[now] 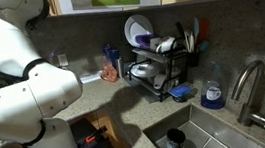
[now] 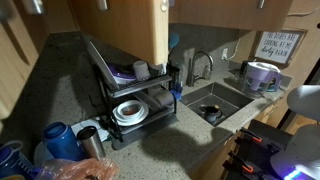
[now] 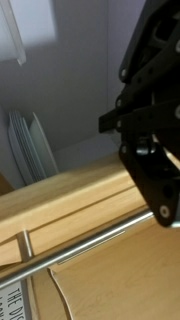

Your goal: Open the right door of the cabinet above the sink

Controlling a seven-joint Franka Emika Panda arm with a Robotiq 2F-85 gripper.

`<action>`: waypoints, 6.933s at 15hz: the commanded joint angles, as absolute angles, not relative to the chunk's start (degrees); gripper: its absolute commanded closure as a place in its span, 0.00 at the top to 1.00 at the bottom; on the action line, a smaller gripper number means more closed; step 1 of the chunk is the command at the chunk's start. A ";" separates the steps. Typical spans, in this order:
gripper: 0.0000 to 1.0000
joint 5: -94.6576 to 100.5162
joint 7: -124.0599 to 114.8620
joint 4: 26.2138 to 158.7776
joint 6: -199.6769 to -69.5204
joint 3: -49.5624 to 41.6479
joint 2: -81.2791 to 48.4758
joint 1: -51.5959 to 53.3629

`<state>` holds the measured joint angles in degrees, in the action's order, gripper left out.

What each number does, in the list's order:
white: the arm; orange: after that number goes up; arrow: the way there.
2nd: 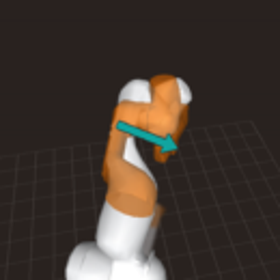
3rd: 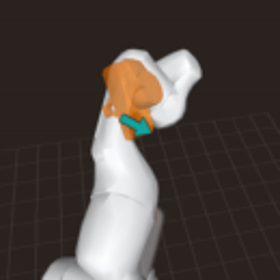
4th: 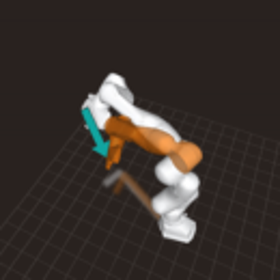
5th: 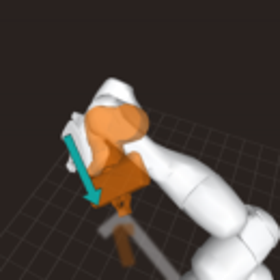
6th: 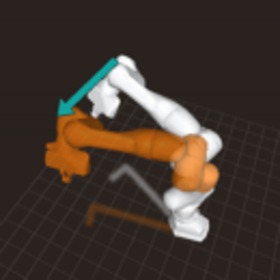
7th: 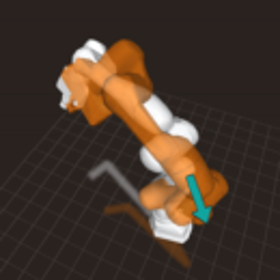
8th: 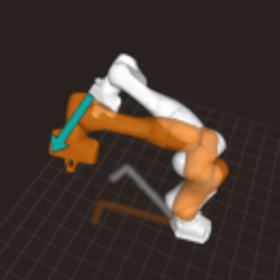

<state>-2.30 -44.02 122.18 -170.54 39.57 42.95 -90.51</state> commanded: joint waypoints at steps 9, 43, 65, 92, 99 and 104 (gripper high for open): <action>0.00 0.72 -41.49 129.01 -169.43 32.04 46.50 -92.94; 0.00 0.60 -42.41 130.65 -167.99 31.27 50.94 -93.73; 0.00 3.28 -44.58 127.91 -160.80 30.23 50.24 -109.15; 0.00 2.37 -44.97 127.32 -154.70 30.28 45.33 -102.10; 0.00 1.08 -42.25 134.25 -149.24 21.07 40.24 -76.84; 0.00 -0.25 -35.63 137.65 -146.34 9.92 36.44 -58.12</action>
